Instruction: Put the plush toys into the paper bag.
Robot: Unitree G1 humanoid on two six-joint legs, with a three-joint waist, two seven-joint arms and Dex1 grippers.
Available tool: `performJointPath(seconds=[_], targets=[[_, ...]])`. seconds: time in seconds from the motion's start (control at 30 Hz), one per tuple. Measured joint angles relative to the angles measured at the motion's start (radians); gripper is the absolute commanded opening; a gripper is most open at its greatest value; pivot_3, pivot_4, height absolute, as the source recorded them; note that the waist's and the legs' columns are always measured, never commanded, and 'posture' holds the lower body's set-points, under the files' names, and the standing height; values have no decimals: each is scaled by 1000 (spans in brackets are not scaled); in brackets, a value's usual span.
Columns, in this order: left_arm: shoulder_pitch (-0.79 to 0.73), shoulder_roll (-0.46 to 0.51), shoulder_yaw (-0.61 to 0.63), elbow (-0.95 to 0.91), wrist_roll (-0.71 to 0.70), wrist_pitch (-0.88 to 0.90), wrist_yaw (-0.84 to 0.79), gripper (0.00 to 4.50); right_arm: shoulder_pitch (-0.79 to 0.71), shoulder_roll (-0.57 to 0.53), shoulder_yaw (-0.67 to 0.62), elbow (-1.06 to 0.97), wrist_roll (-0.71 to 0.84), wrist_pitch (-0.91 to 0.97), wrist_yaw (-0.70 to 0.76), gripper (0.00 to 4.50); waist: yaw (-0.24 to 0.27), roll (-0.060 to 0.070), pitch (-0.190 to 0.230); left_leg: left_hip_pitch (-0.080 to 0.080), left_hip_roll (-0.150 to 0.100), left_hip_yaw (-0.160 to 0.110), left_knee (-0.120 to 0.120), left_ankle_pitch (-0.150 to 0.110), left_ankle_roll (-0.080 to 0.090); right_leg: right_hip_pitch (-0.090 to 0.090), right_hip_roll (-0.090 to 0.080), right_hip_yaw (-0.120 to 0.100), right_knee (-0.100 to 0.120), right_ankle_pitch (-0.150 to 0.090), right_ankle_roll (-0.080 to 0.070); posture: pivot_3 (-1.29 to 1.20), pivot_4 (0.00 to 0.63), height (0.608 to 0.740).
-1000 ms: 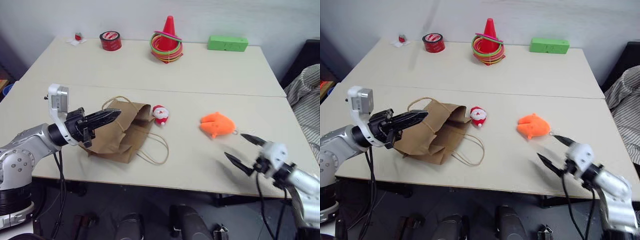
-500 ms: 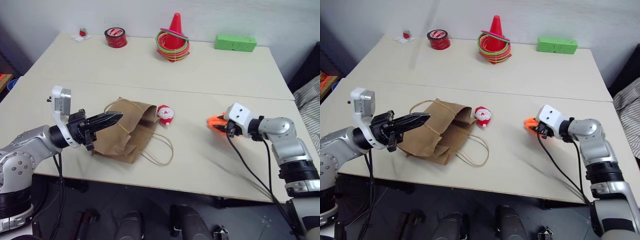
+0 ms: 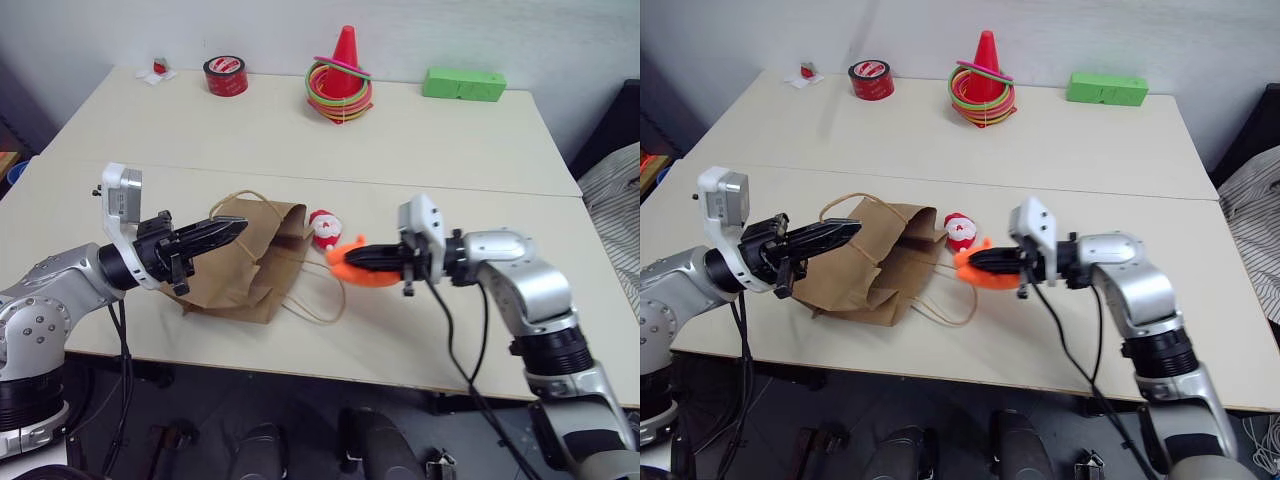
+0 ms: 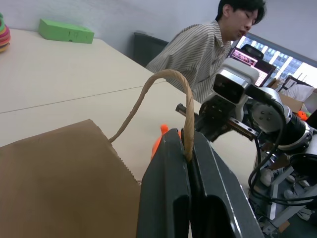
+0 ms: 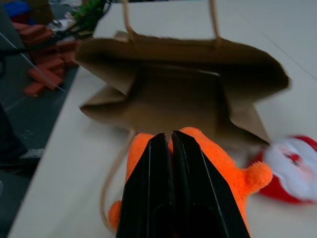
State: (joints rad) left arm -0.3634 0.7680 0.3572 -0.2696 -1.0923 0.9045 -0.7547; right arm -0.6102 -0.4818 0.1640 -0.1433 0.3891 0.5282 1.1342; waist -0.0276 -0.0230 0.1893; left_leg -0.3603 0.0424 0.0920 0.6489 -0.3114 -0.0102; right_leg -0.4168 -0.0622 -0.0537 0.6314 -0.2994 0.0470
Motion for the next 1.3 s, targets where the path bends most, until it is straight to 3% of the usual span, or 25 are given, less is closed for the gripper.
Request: performJointPath(seconds=[0.2,0.37,0.53,0.9,1.0,1.3], targets=[[-5,-12,-7,2,-2,1,0,0,-66,184,68,42,-19,-57,-93,12,-8,0,0,-1,-1,1,0,0,0,-2,-1,1,2,0,0,0,150,740],[-26,-37,-2,3,-71,23,2,0,-179,294,153,297,-168,-224,-161,12,-9,-1,0,-7,-1,1,2,1,-1,-9,0,1,7,-1,-1,0,150,740],[-35,-46,3,7,-130,46,22,0,-213,384,229,483,-240,-320,-151,12,-14,-1,0,-12,0,1,5,2,-1,-13,0,1,13,-1,-1,0,150,740],[-36,-68,17,10,-182,53,45,0,-314,535,247,744,-301,-533,-97,12,-29,-1,0,-11,0,1,5,2,-1,-13,0,1,14,-1,-1,0,150,740],[-21,-68,18,10,-178,50,42,0,-313,545,249,766,-294,-512,-61,722,-29,-1,0,-11,0,1,5,2,-1,-13,0,1,14,-1,-1,0,150,740],[61,-55,36,8,-154,39,37,0,-213,406,155,581,-166,-397,68,3752,-27,-1,0,-11,0,0,5,2,-1,-13,-1,1,13,-1,-1,0,150,740]])
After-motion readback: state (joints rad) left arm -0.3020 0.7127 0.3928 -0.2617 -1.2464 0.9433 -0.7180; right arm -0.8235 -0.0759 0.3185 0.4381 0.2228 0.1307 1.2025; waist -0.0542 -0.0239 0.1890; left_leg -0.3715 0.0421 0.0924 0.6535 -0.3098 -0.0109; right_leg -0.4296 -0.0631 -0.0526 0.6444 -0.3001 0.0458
